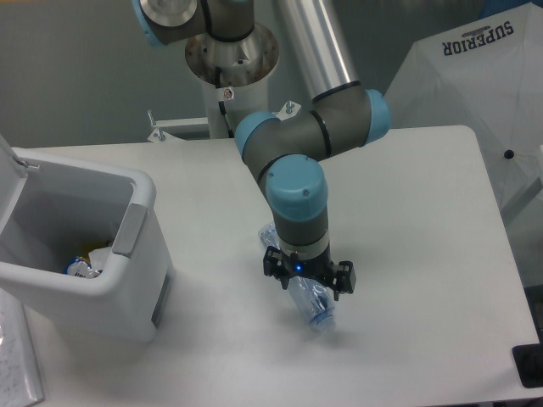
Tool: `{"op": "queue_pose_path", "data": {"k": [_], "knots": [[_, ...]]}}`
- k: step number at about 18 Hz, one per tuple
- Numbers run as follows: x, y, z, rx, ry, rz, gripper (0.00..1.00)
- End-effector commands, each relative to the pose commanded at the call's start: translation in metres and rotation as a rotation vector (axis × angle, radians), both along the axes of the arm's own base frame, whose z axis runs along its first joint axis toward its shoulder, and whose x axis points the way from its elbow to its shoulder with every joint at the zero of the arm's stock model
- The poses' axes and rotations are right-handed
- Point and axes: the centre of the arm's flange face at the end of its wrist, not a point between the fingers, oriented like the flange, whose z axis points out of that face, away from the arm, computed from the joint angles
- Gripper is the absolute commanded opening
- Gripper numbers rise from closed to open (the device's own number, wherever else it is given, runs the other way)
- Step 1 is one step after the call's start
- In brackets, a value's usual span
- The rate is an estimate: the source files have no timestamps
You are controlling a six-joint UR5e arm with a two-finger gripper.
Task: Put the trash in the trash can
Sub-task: 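Lower the gripper onto the clear plastic bottle's middle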
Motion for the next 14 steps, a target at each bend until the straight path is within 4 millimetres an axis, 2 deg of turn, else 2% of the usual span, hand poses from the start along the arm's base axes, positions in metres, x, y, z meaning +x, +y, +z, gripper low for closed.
{"op": "queue_pose_path", "data": {"k": [2,5,7,8,10,14], "knots": [[0.012,0.014,-0.013,-0.056,0.028,-0.025,1.0],[0.011,0.015,-0.025,-0.076,0.017,-0.022,1.0],[0.016,0.017,-0.046,-0.1,-0.007,-0.027,1.0],[0.026,0.023,-0.054,-0.105,-0.014,-0.026,1.0],[0.028,0.025,-0.062,-0.093,-0.018,0.032,1.0],[0.024,0.025,-0.061,-0.049,-0.032,0.115,1.0]]}}
